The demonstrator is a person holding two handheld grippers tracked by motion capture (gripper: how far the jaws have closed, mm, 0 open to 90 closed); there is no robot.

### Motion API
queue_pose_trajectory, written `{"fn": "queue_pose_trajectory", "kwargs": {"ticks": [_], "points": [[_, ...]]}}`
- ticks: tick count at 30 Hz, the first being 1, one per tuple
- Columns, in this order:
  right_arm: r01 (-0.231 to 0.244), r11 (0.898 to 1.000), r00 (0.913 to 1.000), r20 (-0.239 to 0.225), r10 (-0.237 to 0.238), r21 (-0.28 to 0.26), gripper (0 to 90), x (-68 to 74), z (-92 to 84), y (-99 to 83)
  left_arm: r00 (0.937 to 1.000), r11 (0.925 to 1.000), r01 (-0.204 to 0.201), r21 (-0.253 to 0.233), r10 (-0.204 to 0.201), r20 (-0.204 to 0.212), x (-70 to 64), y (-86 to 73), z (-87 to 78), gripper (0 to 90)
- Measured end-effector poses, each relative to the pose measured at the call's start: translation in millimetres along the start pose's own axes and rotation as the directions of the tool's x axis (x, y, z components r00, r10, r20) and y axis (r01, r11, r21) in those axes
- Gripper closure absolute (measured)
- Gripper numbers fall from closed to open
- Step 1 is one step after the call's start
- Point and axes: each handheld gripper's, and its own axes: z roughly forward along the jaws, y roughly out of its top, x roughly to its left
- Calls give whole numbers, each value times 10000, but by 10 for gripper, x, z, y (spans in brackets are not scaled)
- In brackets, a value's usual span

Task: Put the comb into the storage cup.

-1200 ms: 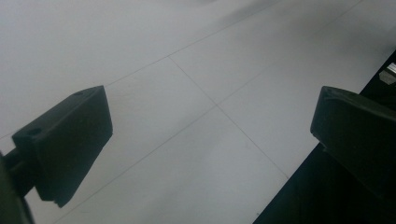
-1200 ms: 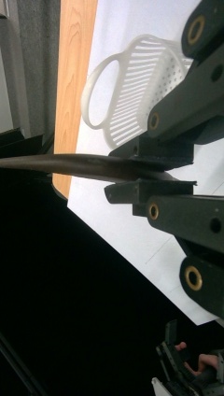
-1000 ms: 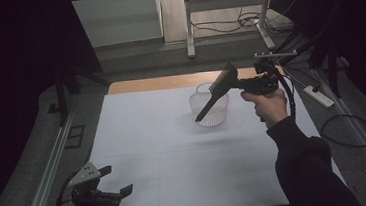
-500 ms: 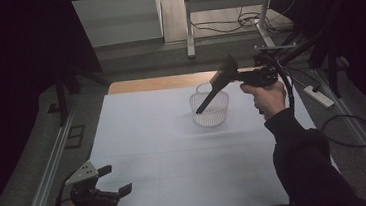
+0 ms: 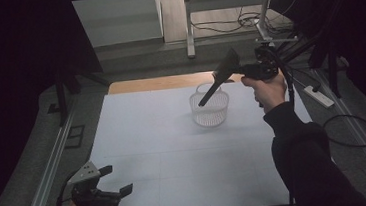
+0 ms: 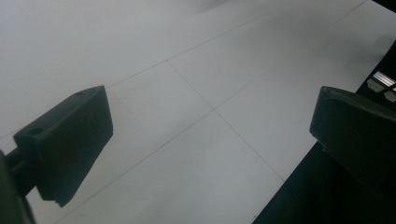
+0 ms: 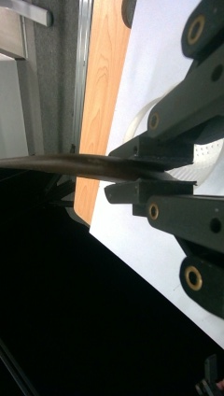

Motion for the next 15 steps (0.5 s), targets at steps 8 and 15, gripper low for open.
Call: {"fn": "queue_pose_trajectory", "kwargs": {"ticks": [8, 15], "points": [[113, 9999, 9991, 406, -111, -53, 834, -54, 68, 6, 9996, 9997, -227, 60, 228, -166, -31, 6, 3, 0], [213, 9998, 9975, 669, -215, 27, 834, -83, 153, -14, 9997, 9997, -245, -76, 245, -90, -28, 4, 1, 0]]}}
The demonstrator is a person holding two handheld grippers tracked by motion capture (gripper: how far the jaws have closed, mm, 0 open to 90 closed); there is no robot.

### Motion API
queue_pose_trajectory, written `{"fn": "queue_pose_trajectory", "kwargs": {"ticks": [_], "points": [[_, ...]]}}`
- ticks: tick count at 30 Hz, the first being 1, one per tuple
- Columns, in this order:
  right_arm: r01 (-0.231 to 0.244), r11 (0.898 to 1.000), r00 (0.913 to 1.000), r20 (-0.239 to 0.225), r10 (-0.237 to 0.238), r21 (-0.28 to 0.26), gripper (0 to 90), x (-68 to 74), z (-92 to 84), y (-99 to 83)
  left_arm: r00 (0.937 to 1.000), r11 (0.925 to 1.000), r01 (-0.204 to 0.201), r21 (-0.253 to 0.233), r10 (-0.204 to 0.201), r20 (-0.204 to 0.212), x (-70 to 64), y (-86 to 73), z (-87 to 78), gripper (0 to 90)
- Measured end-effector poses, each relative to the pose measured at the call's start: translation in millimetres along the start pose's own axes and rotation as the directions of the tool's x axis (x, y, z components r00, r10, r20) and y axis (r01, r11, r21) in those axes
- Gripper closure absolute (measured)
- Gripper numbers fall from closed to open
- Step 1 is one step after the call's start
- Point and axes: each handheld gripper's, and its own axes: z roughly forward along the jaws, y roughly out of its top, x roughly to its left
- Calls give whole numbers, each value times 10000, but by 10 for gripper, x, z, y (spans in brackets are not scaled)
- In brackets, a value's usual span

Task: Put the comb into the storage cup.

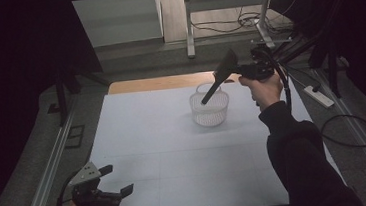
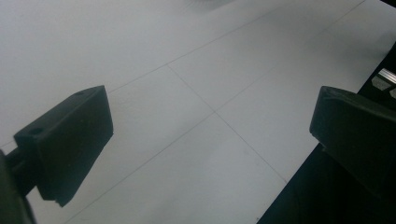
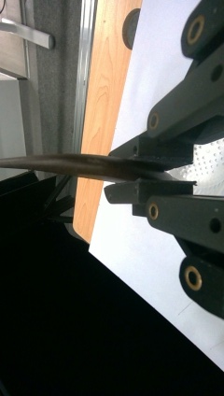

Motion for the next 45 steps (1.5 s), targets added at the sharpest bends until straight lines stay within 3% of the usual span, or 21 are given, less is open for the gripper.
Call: {"fn": "queue_pose_trajectory", "kwargs": {"ticks": [8, 45], "points": [[-11, 9999, 9999, 153, 8, 152, 834, -29, 112, -62, 9999, 9999, 122, -4, -122, 88, 15, -4, 0, 0], [-417, 9966, 9991, 64, 414, 717, 834, -157, 526, -433, 9990, 9990, 440, 2, -440, 15, 39, -6, 1, 0]]}}
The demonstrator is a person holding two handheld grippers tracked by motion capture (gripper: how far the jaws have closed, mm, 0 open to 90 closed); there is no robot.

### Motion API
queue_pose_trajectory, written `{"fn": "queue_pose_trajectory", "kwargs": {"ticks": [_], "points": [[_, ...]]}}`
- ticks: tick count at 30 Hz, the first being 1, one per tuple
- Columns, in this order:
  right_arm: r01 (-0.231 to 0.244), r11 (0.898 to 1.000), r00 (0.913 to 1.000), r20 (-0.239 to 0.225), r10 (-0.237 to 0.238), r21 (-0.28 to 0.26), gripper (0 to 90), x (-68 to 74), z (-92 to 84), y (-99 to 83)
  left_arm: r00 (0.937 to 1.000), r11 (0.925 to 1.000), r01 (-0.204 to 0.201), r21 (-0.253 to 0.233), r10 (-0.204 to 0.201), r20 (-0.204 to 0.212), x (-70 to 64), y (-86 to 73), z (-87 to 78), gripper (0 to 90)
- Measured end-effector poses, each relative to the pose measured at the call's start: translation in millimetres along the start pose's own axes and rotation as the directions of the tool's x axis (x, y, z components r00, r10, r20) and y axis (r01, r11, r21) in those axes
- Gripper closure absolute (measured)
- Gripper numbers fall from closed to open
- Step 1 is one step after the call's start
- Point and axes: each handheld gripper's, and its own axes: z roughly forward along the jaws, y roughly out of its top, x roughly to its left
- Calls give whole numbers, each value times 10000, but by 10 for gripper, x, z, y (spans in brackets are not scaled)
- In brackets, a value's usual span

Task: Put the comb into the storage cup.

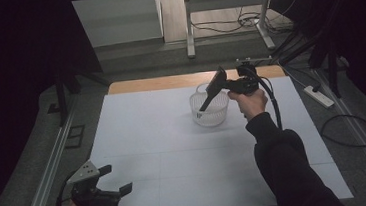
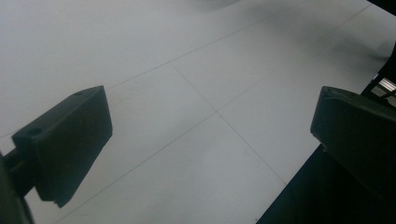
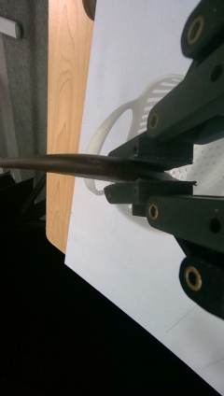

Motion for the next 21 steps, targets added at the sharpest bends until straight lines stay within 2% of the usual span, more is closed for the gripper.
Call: {"fn": "queue_pose_trajectory", "kwargs": {"ticks": [13, 21], "points": [[-102, 9999, 9999, 69, 101, 100, 833, -59, 104, -91, 10000, 10000, 32, 47, -32, -1, 5, 1, 3, 0], [-503, 9987, 9987, 12, 503, 23, 828, -144, 95, -116, 10000, 10000, 30, 77, -30, -13, 4, 2, 6, 0]]}}
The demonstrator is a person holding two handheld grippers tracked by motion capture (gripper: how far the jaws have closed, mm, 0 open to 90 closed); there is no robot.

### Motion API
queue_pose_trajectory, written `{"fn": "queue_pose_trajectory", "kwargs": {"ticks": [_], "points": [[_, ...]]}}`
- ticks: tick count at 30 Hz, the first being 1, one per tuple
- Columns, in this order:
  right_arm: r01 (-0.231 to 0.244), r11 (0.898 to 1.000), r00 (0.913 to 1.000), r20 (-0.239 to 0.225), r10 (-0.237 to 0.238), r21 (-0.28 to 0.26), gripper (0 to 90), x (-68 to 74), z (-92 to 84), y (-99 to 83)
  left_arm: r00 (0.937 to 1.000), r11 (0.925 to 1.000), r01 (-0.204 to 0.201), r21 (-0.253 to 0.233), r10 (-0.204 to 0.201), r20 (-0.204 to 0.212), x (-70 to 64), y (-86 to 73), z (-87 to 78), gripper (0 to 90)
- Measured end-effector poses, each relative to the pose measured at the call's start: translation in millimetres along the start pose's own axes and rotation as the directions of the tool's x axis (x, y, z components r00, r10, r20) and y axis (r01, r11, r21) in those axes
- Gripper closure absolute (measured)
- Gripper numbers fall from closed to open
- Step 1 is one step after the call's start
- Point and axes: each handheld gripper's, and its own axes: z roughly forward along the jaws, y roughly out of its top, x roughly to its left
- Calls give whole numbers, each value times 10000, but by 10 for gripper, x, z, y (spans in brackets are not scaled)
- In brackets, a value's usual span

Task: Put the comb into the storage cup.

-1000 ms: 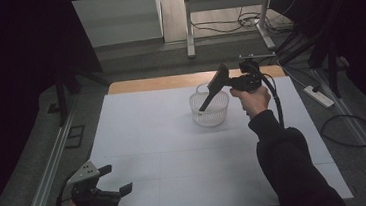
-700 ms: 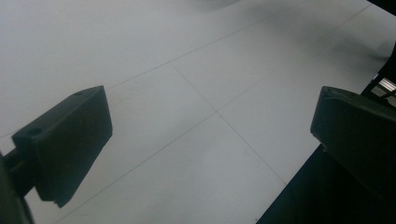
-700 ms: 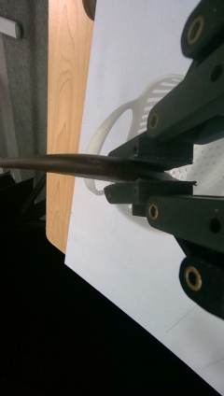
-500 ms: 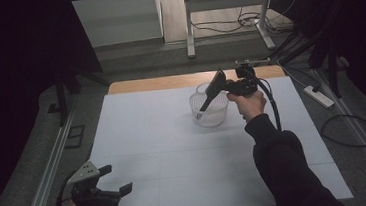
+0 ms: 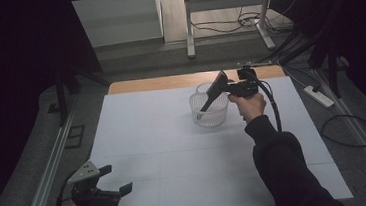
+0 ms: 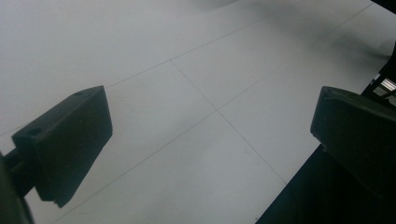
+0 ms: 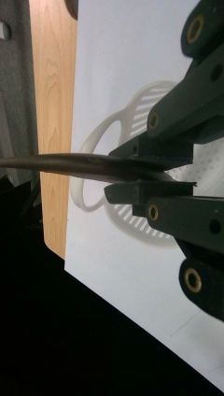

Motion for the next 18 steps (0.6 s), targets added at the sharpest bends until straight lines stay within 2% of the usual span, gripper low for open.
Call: {"fn": "queue_pose_trajectory", "kwargs": {"ticks": [2, 6, 12, 18], "points": [[-69, 10000, 9999, 77, 69, -18, 823, -17, -2, -7, 10000, 10000, 6, 6, -6, -1, 1, 0, 1, 0], [148, 9999, 9982, 575, -150, 53, 795, -35, -6, -20, 10000, 10000, 19, 7, -19, -7, 2, 1, 2, 0], [352, 9992, 9944, 991, -367, 167, 765, -48, -5, -34, 10000, 10000, 14, 18, -14, -5, 2, 1, 2, 0], [393, 9989, 9920, 1193, -422, 262, 746, -74, -8, -39, 10000, 10000, -6, 22, 6, -9, 0, 1, 2, 0]]}}
